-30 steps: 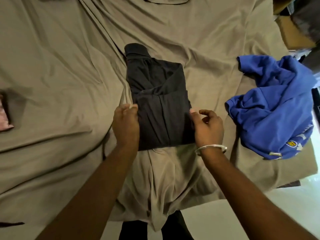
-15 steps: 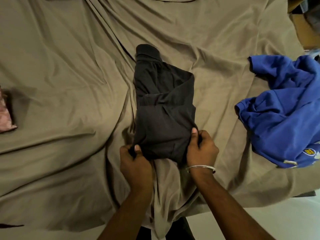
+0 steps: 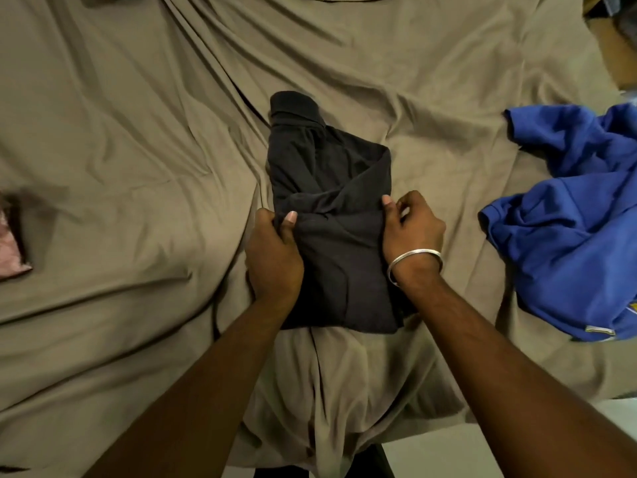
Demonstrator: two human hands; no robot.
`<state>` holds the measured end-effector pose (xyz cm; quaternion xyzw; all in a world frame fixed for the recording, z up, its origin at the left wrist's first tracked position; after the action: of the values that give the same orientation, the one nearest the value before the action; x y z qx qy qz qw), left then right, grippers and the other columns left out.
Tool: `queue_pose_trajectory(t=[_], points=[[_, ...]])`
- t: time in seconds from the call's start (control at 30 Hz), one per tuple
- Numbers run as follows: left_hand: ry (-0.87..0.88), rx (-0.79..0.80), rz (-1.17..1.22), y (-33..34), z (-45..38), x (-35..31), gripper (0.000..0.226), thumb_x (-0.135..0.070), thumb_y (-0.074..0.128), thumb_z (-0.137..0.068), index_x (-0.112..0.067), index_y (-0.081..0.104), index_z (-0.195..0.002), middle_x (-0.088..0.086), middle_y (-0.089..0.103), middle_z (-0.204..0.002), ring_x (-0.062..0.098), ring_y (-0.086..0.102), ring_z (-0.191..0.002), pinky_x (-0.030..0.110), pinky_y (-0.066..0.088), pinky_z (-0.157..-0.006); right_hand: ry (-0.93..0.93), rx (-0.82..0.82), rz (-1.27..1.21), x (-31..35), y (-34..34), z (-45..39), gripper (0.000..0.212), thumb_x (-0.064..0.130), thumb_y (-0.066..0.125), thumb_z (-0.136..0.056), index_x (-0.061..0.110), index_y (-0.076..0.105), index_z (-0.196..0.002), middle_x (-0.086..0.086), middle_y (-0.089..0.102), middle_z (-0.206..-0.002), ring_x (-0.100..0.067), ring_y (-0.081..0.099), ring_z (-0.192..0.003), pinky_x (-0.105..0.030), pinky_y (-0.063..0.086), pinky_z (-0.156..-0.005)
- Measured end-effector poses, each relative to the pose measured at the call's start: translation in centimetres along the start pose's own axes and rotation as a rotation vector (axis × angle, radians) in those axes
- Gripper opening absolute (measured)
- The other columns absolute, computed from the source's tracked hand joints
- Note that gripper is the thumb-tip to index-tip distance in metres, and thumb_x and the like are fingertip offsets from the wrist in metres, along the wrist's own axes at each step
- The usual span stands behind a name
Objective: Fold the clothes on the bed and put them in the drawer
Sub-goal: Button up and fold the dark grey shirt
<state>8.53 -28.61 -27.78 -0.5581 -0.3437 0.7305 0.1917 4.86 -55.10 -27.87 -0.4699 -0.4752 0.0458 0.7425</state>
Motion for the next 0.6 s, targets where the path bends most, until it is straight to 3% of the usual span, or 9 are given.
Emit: queue_pose_trajectory(t=[0.13,0.2,0.27,0.33,0.43,0.53,0.6], points=[[-0.032,0.034,-0.007,1.0,-0.1,1.0,0.043,-0.053,0.045,-0.099,-0.011,0.05,-0.097,0.011,0.063,-0.097,0.031,0.059,-0.089,0.032,0.033,-0.07,-0.021,-0.012,0.012,-0.4,-0.5,0.7,0.034,0.043,0.05,-0.1,0.012,0.056,-0.089,0.002,0.053,-0.061,-0.027,0.059,-0.064,-0.031,0.039,-0.058],[-0.058,0.02,0.005,0.6,0.3,1.0,0.04,-0.053,0.041,-0.101,-0.013,0.049,-0.1,0.006,0.061,-0.101,0.023,0.054,-0.087,0.031,0.033,-0.072,0.016,-0.108,-0.053,-0.1,-2.3,3.0,0.035,0.048,0.046,-0.1,0.015,0.054,-0.102,0.009,0.053,-0.065,-0.016,0.054,-0.063,-0.029,0.038,-0.056],[-0.01,-0.054,0.011,-0.8,1.7,0.9,0.039,-0.048,0.038,-0.103,-0.012,0.051,-0.108,0.008,0.06,-0.107,0.025,0.055,-0.092,0.034,0.038,-0.074,0.065,-0.213,-0.08,-0.9,-4.2,6.5,0.042,0.056,0.041,-0.098,0.018,0.048,-0.114,0.012,0.054,-0.074,-0.008,0.051,-0.065,-0.024,0.035,-0.054],[0.037,-0.101,-0.095,-1.8,4.2,1.4,0.046,-0.046,0.037,-0.102,-0.005,0.054,-0.117,0.017,0.06,-0.111,0.036,0.057,-0.101,0.042,0.045,-0.08,0.063,-0.219,-0.066,-1.6,-4.1,10.2,0.045,0.061,0.036,-0.097,0.021,0.043,-0.118,0.006,0.06,-0.083,-0.015,0.057,-0.073,-0.03,0.042,-0.058],[0.048,0.0,-0.278,-0.7,7.2,3.7,0.052,-0.046,0.029,-0.104,-0.003,0.054,-0.12,0.02,0.063,-0.109,0.039,0.061,-0.098,0.045,0.048,-0.079,-0.066,-0.154,0.071,-1.7,-1.8,12.8,0.045,0.058,0.029,-0.1,0.02,0.044,-0.119,-0.009,0.066,-0.097,-0.031,0.064,-0.081,-0.041,0.052,-0.062],[0.111,0.068,-0.386,0.4,7.3,4.6,0.05,-0.044,0.026,-0.106,-0.005,0.054,-0.12,0.018,0.069,-0.097,0.036,0.066,-0.084,0.043,0.051,-0.075,-0.266,-0.122,0.141,-1.6,-1.6,11.8,0.038,0.05,0.028,-0.104,0.018,0.047,-0.111,-0.011,0.067,-0.073,-0.032,0.061,-0.053,-0.033,0.044,-0.041],[0.117,0.063,-0.406,0.5,6.9,4.6,0.046,-0.039,0.033,-0.102,-0.002,0.057,-0.116,0.018,0.069,-0.089,0.036,0.065,-0.079,0.044,0.051,-0.074,-0.318,-0.163,0.159,-2.4,-2.5,10.8,0.033,0.045,0.029,-0.106,0.018,0.048,-0.106,-0.009,0.06,-0.057,-0.029,0.053,-0.041,-0.028,0.033,-0.038]])
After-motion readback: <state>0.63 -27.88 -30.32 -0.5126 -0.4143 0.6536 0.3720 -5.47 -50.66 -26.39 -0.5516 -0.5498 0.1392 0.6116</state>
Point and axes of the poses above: each hand's wrist, its own z-axis away from the middle knuckle, its own y-axis out of the palm, x = y × z, the point moved 10 cm from there along -z, towards the middle knuckle
